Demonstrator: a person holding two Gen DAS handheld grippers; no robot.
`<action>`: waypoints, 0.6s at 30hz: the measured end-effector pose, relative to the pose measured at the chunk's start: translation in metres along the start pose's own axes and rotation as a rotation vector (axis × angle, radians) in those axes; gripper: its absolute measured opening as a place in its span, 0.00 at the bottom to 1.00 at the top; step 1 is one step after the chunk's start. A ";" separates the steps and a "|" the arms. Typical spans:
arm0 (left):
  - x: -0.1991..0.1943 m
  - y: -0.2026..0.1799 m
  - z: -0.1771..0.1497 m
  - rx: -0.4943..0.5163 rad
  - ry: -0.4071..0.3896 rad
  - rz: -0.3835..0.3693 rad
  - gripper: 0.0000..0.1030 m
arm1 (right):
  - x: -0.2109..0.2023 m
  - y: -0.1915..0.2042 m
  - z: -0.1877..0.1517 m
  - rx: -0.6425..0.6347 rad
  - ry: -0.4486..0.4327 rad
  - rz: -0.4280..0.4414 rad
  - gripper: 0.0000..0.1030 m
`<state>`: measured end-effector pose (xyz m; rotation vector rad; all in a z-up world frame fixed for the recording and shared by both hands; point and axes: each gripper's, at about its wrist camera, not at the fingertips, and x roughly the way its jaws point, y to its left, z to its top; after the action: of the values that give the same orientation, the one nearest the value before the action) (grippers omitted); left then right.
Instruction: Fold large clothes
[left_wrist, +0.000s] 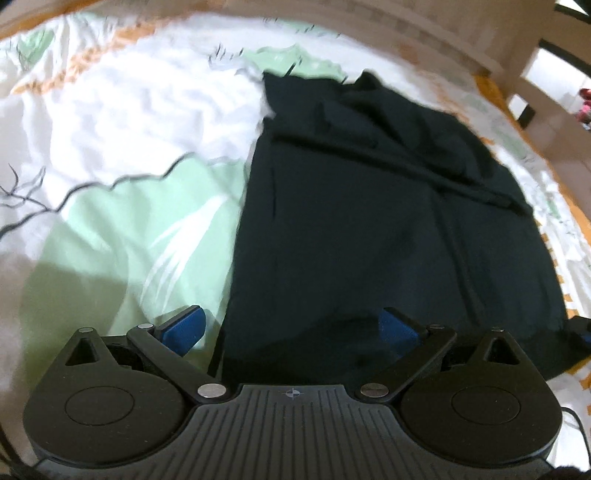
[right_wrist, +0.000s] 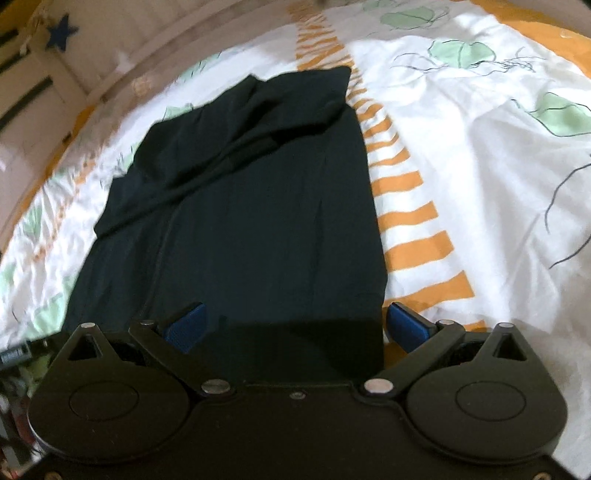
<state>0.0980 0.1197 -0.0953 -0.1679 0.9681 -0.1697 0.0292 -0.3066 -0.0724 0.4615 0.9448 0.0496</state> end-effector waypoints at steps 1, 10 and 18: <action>0.003 0.000 0.000 0.003 0.009 0.003 0.99 | 0.002 0.000 0.000 0.000 0.008 -0.001 0.99; 0.015 -0.003 -0.003 0.040 0.027 0.014 1.00 | 0.014 -0.004 -0.005 -0.010 0.054 0.003 1.00; 0.014 -0.001 -0.004 0.037 0.023 0.006 0.99 | 0.011 -0.010 -0.003 0.024 0.085 0.068 1.00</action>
<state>0.1022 0.1152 -0.1084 -0.1293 0.9881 -0.1843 0.0318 -0.3117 -0.0858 0.5166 1.0143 0.1205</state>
